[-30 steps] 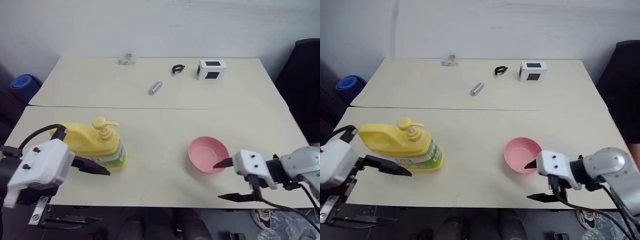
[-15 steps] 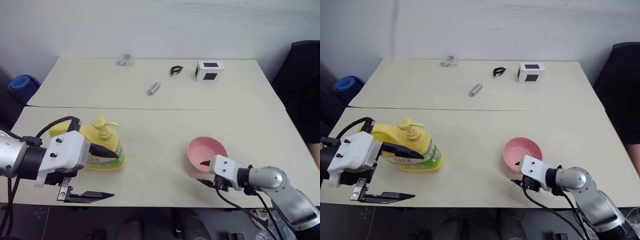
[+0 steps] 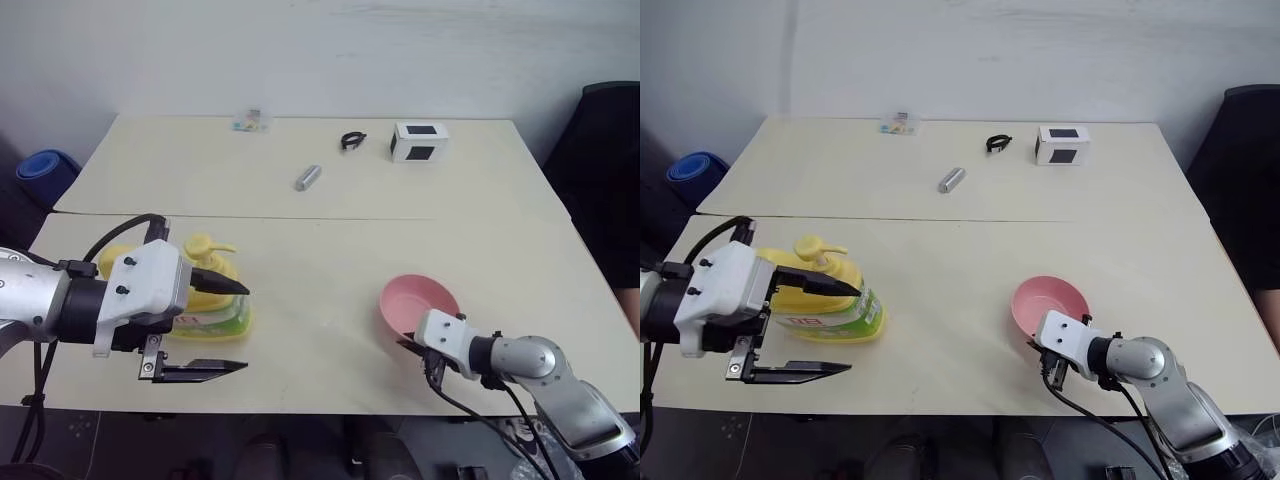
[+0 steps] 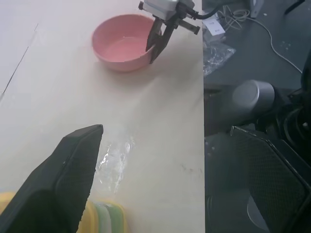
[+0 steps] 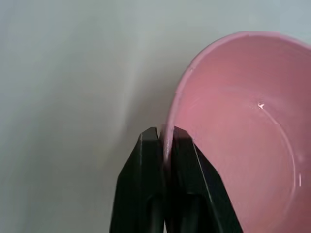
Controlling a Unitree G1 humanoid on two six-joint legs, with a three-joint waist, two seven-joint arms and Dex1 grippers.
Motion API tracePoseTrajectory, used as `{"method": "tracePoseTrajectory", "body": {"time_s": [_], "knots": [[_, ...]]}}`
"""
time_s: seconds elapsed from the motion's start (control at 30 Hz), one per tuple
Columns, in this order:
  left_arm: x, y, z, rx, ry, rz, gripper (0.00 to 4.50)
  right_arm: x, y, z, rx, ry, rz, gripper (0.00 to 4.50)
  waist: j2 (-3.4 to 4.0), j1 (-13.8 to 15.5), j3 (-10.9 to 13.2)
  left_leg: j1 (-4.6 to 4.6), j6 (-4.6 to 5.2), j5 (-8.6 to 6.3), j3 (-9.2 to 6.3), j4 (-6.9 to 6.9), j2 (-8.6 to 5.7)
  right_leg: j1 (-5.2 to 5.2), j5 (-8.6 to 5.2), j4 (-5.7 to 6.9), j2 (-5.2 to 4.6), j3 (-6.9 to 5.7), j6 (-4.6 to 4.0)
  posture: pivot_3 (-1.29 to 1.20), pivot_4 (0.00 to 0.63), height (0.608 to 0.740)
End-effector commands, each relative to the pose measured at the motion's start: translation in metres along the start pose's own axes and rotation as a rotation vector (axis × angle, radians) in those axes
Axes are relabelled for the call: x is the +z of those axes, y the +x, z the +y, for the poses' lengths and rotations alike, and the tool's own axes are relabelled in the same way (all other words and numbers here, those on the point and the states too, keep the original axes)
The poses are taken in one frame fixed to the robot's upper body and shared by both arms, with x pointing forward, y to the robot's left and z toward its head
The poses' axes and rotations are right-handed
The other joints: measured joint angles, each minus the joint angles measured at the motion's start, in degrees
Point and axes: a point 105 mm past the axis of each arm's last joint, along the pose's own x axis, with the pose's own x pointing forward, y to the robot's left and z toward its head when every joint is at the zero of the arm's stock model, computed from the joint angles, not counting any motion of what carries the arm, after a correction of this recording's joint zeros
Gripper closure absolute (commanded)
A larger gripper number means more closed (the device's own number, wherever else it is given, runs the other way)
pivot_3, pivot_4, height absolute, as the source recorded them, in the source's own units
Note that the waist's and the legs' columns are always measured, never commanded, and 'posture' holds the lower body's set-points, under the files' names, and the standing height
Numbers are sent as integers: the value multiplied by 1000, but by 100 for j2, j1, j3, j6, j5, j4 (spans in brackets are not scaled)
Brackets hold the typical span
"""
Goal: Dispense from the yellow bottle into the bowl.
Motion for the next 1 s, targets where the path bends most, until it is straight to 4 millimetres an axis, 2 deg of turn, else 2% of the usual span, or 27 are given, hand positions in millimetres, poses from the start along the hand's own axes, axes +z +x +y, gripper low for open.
{"method": "tracePoseTrajectory", "body": {"time_s": [0.03, 0.1, 0.3, 0.33, 0.4, 0.47, 0.57, 0.67, 0.97, 1.0], "knots": [[11, -6, 9, 52, 2, -60, 0, 8, -4, -3, 4, -34, -30, 4493, -1, 0, -1, 0, 0, 0, 0, 0, 0, 0, 0, 0, 0, 1, 0, 0, 150, 740], [18, -10, 15, 79, -6, -99, 0, 16, -6, -7, 14, -57, -48, 4493, -1, -3, -1, 0, 0, 0, 0, 1, -1, 0, 1, 1, 0, 1, 1, 0, 150, 740], [49, -46, 48, 264, -40, -253, 0, 79, -14, -30, 127, -270, -139, 4493, -4, -48, 2, 1, 1, 1, 15, 4, 0, -11, 7, 10, 5, 9, 5, 0, 150, 740], [51, -58, 55, 313, -44, -264, 0, 96, -12, -33, 172, -335, -160, 4493, -4, -48, 2, 4, 1, 1, 17, 3, 0, -12, 7, 12, 7, 8, 4, 0, 150, 740], [51, -72, 65, 382, -50, -274, 0, 118, -6, -36, 239, -428, -173, 4493, -5, -69, 3, 3, 0, 0, 18, 3, 2, -19, 7, 18, 14, 5, 1, 0, 150, 740], [44, -79, 70, 421, -56, -262, 0, 131, 5, -38, 276, -470, -171, 4493, -5, -77, 2, 1, 0, 0, 22, 0, 3, -33, 5, 32, 12, 4, -4, 0, 150, 740], [36, -86, 71, 441, -71, -262, 627, 157, 26, -39, 309, -500, -184, 4500, -7, -87, 1, -7, -2, -1, 20, -2, 9, -42, -1, 34, 8, 6, -14, 0, 150, 740], [34, -87, 66, 430, -81, -270, 1543, 181, 35, -36, 359, -505, -206, 4500, -7, -85, 2, -28, -3, 0, 23, 0, 19, -68, -1, 52, -9, 5, -14, 0, 150, 740], [22, -76, 63, 421, -70, -241, 4393, 222, 35, -16, 537, -563, -192, 4500, -10, -50, 0, -40, 4, -4, 31, 7, 17, -72, 5, 54, -30, 1, -4, 0, 150, 740], [21, -75, 63, 417, -69, -240, 4454, 225, 35, -16, 544, -565, -192, 4500, -10, -50, 0, -40, 3, -4, 30, 8, 19, -72, 5, 54, -30, 1, -4, 0, 150, 740]]}}
